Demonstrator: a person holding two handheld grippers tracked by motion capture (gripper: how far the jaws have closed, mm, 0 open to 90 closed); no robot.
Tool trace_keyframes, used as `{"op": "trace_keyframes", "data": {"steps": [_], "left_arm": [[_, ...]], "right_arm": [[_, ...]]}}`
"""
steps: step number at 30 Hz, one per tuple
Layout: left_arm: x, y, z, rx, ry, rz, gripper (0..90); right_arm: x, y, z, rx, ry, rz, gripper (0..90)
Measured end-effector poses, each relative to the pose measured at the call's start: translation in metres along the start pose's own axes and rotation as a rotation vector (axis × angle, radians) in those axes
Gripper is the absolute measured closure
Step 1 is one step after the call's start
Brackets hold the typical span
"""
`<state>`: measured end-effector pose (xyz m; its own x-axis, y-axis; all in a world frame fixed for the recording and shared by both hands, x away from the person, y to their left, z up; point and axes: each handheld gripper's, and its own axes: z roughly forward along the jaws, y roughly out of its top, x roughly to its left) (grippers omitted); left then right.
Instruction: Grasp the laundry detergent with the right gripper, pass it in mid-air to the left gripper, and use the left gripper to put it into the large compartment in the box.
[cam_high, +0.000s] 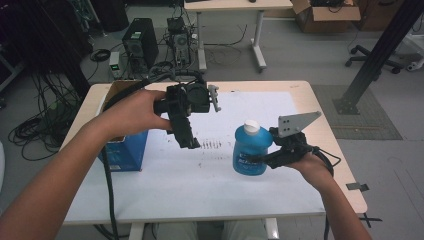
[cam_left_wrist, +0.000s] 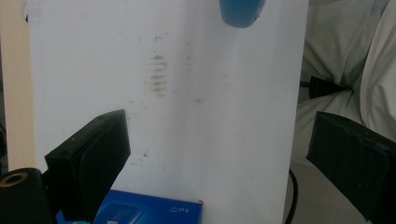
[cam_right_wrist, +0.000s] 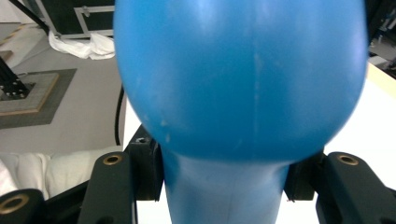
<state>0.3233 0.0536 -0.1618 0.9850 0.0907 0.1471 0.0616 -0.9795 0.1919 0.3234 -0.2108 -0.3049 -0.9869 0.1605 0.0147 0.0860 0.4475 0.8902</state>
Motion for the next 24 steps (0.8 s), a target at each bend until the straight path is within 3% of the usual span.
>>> {"op": "trace_keyframes", "data": {"steps": [13,24], "left_arm": [[-0.009,0.014,-0.01,0.007,-0.003,0.038,6.2],[-0.012,0.015,-0.01,0.006,-0.021,0.05,6.2]], "right_arm": [[0.002,0.029,0.023,0.001,0.068,-0.054,43.4],[0.003,0.039,0.047,0.013,0.121,-0.079,43.5]]}}
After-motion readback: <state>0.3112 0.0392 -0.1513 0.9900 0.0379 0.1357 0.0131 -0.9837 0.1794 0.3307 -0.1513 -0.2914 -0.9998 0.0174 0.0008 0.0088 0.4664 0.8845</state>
